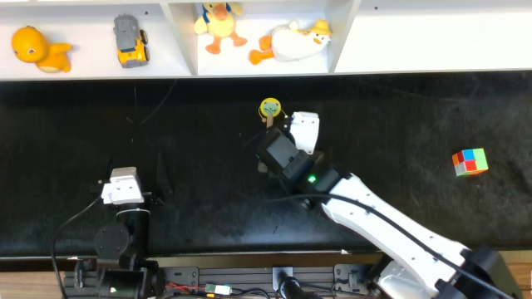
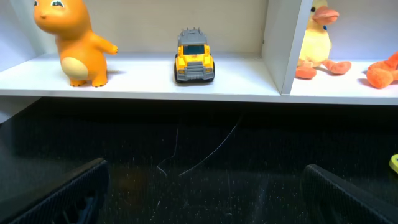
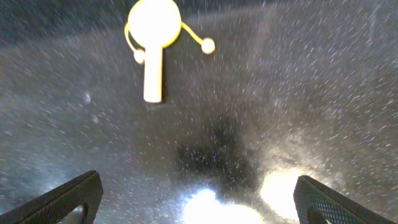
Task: Store Toys
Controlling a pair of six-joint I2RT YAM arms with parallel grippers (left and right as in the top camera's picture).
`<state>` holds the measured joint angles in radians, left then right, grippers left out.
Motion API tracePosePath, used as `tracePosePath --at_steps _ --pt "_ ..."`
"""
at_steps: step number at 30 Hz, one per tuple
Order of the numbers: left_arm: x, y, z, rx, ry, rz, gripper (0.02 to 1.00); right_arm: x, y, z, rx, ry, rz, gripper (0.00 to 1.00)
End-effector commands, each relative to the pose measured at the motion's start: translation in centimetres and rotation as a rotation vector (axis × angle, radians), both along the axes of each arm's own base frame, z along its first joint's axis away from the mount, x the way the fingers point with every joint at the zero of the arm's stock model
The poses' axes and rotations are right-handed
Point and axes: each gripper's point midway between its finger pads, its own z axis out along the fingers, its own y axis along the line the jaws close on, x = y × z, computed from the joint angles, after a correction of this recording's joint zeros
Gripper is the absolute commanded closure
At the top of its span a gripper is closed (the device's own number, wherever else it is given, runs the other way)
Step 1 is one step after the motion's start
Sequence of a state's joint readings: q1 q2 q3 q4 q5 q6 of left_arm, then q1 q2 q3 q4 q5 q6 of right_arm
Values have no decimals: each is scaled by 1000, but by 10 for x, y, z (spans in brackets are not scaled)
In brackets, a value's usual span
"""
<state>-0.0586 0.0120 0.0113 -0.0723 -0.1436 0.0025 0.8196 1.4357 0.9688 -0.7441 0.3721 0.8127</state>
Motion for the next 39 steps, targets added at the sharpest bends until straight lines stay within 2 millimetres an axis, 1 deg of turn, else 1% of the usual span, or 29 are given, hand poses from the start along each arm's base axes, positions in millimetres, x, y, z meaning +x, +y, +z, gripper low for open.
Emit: tracePosePath --at_steps 1,7,14,17,22,24,26,29,30,32,35,39 --pt "0 2 0 12 -5 11 20 10 17 -1 18 -3 22 5" --pt "0 2 0 12 -4 11 20 25 39 -9 48 -10 81 3" --pt "0 2 0 12 -5 11 20 46 50 -16 8 0 148 7" --pt "0 2 0 12 -4 11 20 56 48 -24 -7 25 130 7" --pt "0 2 0 12 -4 11 20 67 47 -30 -19 36 123 5" --pt "0 2 0 12 -4 11 20 70 49 -31 -13 46 138 5" --pt "0 2 0 12 -5 11 20 78 48 -37 -16 59 136 5" --pt "0 2 0 12 -4 11 20 84 46 -40 -22 59 137 5" --pt "0 2 0 12 -4 11 20 85 49 -42 -20 57 160 5" --pt "0 2 0 12 -5 11 20 87 52 -45 -20 57 173 7" --pt "0 2 0 12 -4 11 20 85 50 -56 -37 81 173 5" --pt "0 2 0 12 -4 11 20 84 51 -66 -51 97 176 5"
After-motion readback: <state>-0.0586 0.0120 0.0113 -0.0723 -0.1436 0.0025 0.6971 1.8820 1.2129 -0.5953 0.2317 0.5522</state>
